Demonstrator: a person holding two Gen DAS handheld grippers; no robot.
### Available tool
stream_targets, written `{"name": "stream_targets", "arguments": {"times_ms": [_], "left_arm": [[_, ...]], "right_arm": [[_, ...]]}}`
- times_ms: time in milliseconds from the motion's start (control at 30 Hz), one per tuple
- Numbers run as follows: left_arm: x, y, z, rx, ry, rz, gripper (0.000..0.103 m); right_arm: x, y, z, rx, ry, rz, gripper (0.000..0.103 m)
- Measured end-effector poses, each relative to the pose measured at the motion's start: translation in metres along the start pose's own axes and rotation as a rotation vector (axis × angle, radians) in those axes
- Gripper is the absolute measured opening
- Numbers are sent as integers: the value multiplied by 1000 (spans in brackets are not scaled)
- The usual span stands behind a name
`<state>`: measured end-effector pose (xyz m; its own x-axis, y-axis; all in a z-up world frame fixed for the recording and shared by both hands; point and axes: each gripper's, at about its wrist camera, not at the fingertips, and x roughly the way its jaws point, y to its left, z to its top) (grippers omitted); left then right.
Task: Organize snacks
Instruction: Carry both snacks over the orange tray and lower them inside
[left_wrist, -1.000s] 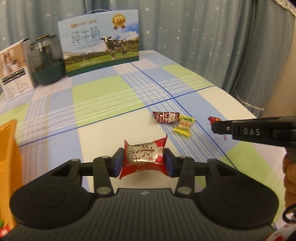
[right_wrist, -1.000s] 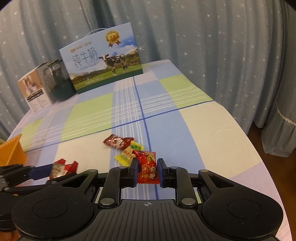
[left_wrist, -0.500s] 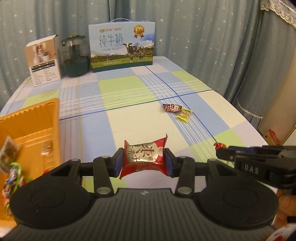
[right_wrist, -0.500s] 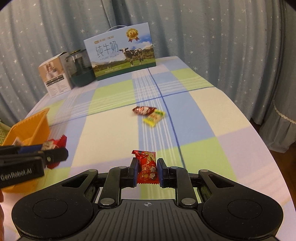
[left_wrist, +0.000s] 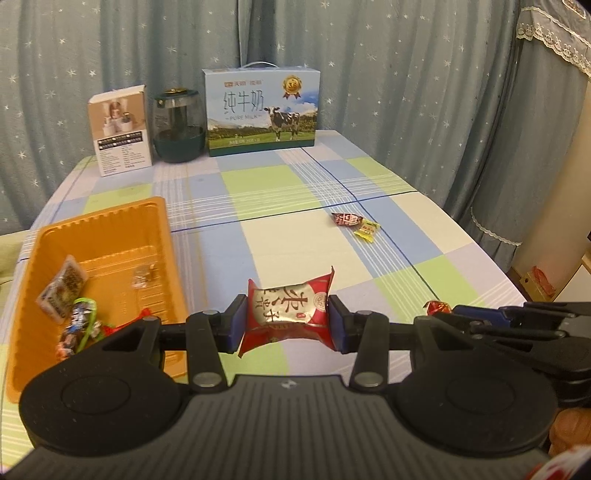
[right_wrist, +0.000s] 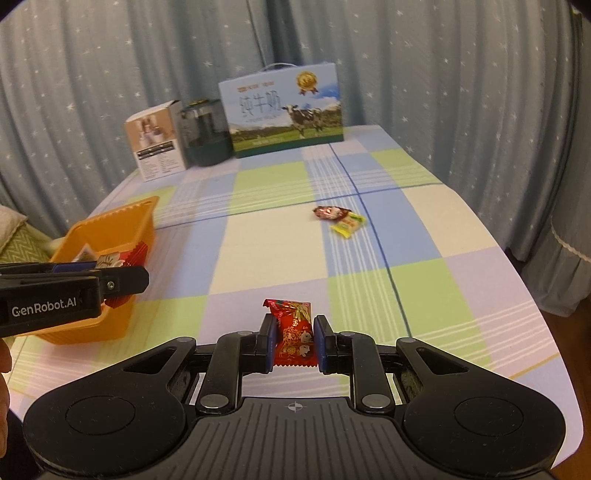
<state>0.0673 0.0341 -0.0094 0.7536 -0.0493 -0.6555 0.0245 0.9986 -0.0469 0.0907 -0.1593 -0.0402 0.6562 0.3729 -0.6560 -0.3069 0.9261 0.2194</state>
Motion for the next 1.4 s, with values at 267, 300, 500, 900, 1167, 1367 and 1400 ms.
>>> {"name": "stream_targets", "arguments": {"times_ms": [267,300,500,900,1167,1367,1400], "left_arm": [[-27,19,-4,-17,-14,36,42],[-30,21,-4,-19,-16,42,42],[-44,38,-7,-37,-25,76,42],[-63,73,-14,-78,-34,134,42],[-69,109,-18,-126,-35,182,42],[-68,138,-17,-152,-32,213,42],[-67,142,-16,-154,-29,216,42]], "right_arm": [[-10,26,7,-38,-23,38,22],[-11,30,8,-43,-25,44,22],[-12,52,13,-79,-30,77,22],[-7,88,17,-133,-21,139,22],[6,113,24,-168,-14,185,22],[21,136,32,-200,-10,222,22],[23,140,33,-204,-8,228,22]]}}
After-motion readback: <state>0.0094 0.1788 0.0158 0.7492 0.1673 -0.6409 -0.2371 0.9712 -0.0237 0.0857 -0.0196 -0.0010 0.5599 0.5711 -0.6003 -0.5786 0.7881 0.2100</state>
